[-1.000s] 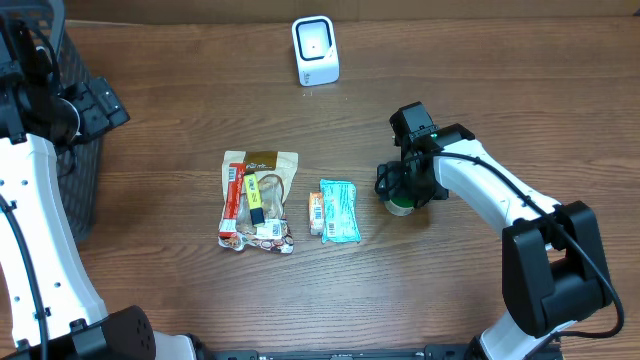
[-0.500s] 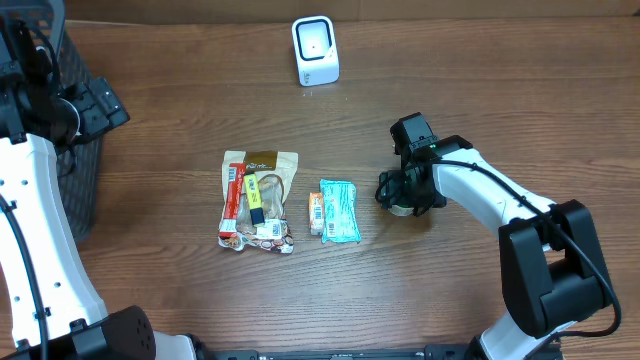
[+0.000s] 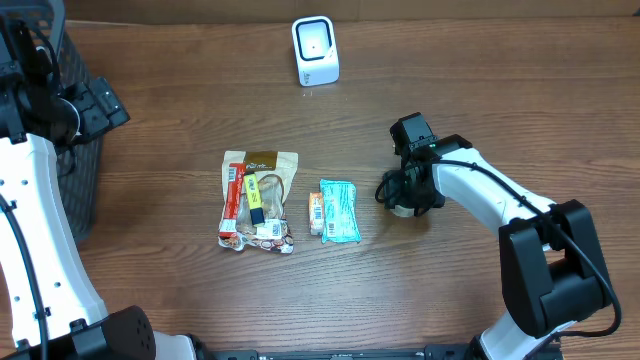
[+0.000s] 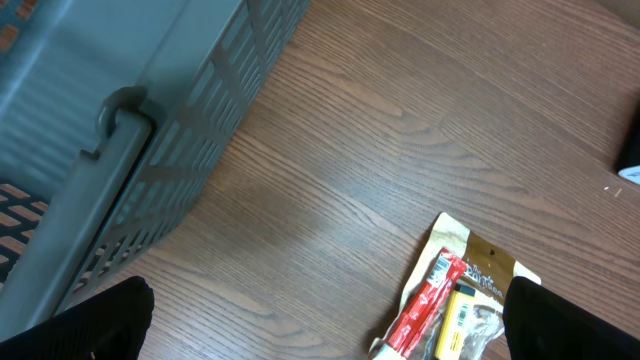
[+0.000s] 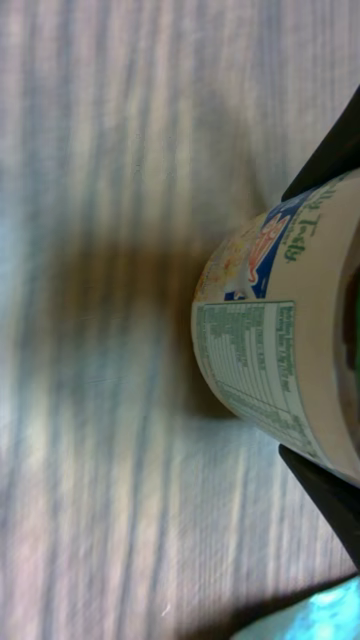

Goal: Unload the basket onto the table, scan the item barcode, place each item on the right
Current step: 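Lift the jar with the right gripper and tilt it, then carry the jar with the right gripper to the white scanner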

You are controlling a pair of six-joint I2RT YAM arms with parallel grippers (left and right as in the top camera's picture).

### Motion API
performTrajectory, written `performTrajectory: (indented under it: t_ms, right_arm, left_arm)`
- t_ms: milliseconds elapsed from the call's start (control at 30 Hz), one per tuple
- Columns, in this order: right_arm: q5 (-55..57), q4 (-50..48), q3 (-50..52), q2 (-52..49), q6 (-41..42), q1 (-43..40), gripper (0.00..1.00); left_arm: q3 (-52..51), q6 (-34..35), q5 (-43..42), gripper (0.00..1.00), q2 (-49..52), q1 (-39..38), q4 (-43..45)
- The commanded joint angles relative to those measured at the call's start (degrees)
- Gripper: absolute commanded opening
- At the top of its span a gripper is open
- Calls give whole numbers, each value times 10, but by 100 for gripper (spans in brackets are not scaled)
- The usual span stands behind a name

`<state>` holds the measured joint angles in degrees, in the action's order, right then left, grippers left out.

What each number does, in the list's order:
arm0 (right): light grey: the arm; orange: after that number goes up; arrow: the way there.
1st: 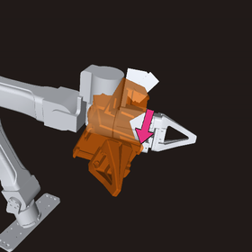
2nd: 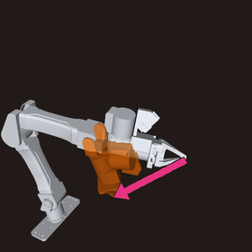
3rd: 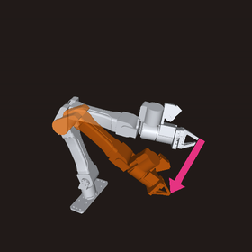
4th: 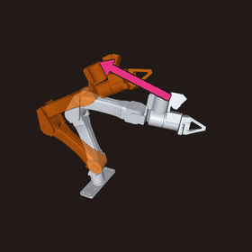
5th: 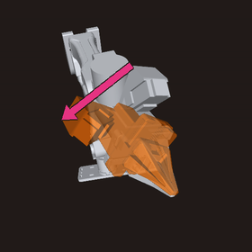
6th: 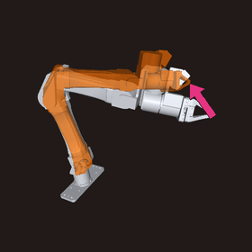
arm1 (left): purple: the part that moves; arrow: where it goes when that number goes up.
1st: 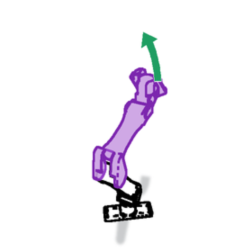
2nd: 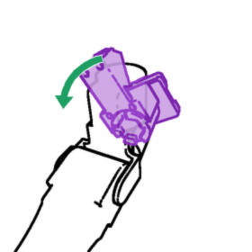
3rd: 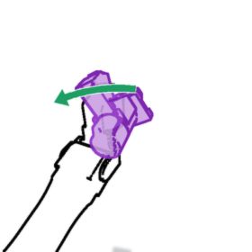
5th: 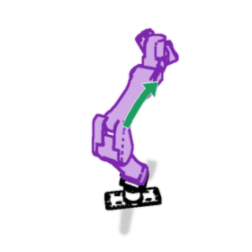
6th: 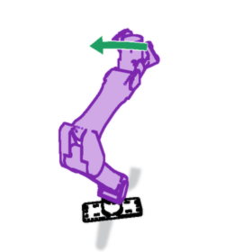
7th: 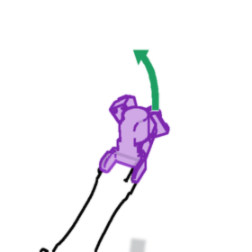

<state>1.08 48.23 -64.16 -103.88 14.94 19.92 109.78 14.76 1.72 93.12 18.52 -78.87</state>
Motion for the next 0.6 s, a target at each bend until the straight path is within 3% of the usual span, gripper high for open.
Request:
performTrajectory:
  t_ms: [0,200,333,567]
  right_arm:
    - [7,33,-49,2,0,-1,50]
    - [7,146,-174,2,-2,-1,47]
    - [7,212,-246,2,-2,-1,32]
    - [7,230,-262,2,-2,-1,29]
  left_arm:
    - [10,-4,-2,100,-3,1,0]
    - [10,-4,-2,100,-3,1,0]
    - [10,-4,-2,100,-3,1,0]
    - [10,-4,-2,100,-3,1,0]
